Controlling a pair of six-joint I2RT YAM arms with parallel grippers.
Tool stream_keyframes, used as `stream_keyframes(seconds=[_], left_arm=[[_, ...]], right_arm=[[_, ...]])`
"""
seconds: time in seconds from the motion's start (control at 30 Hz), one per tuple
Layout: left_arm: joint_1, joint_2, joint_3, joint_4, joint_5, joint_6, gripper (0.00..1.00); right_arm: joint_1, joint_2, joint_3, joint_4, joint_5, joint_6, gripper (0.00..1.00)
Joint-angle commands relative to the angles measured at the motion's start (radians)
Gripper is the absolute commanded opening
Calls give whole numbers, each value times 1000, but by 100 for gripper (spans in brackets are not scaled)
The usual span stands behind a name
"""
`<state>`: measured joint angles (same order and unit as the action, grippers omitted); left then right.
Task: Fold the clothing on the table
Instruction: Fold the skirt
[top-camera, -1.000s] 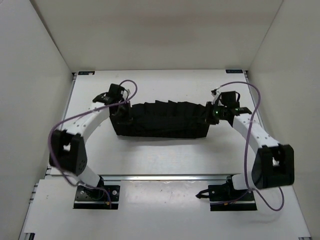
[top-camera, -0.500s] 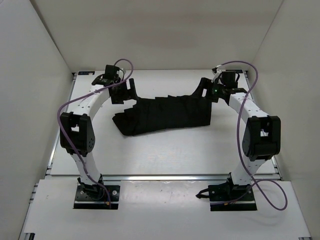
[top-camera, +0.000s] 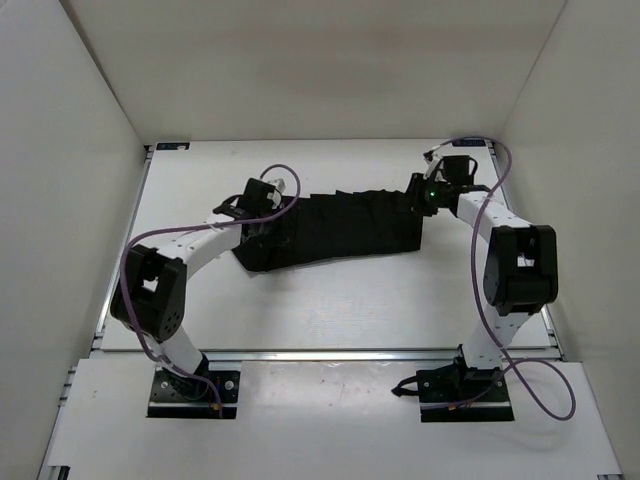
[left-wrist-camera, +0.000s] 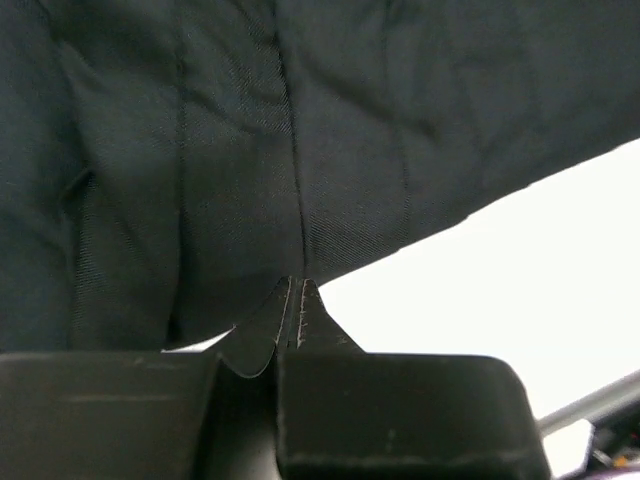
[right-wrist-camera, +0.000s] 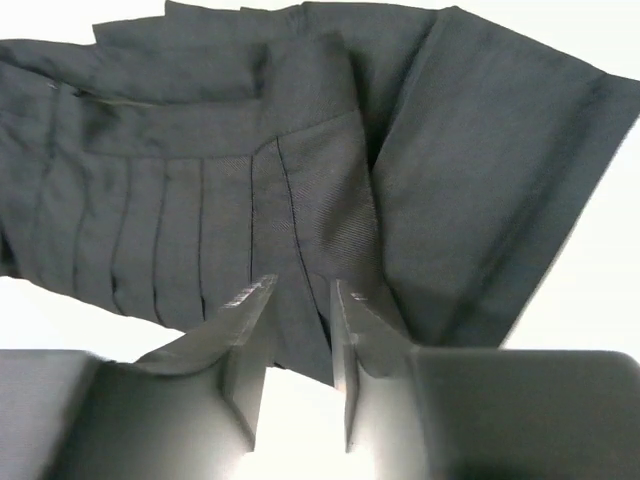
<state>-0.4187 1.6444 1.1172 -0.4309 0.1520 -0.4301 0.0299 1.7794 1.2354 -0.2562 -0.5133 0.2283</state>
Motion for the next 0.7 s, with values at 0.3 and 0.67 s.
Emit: stream_keyframes(seconds=[0.3,0.67], left_arm=[[47,31,-57,17,-146,-3,0],[21,124,-2,-48,-224,13,0]], right_arm=[[-54,25,47,-100,136,-72,77],[-5,143,102,-161,191,-165,84]])
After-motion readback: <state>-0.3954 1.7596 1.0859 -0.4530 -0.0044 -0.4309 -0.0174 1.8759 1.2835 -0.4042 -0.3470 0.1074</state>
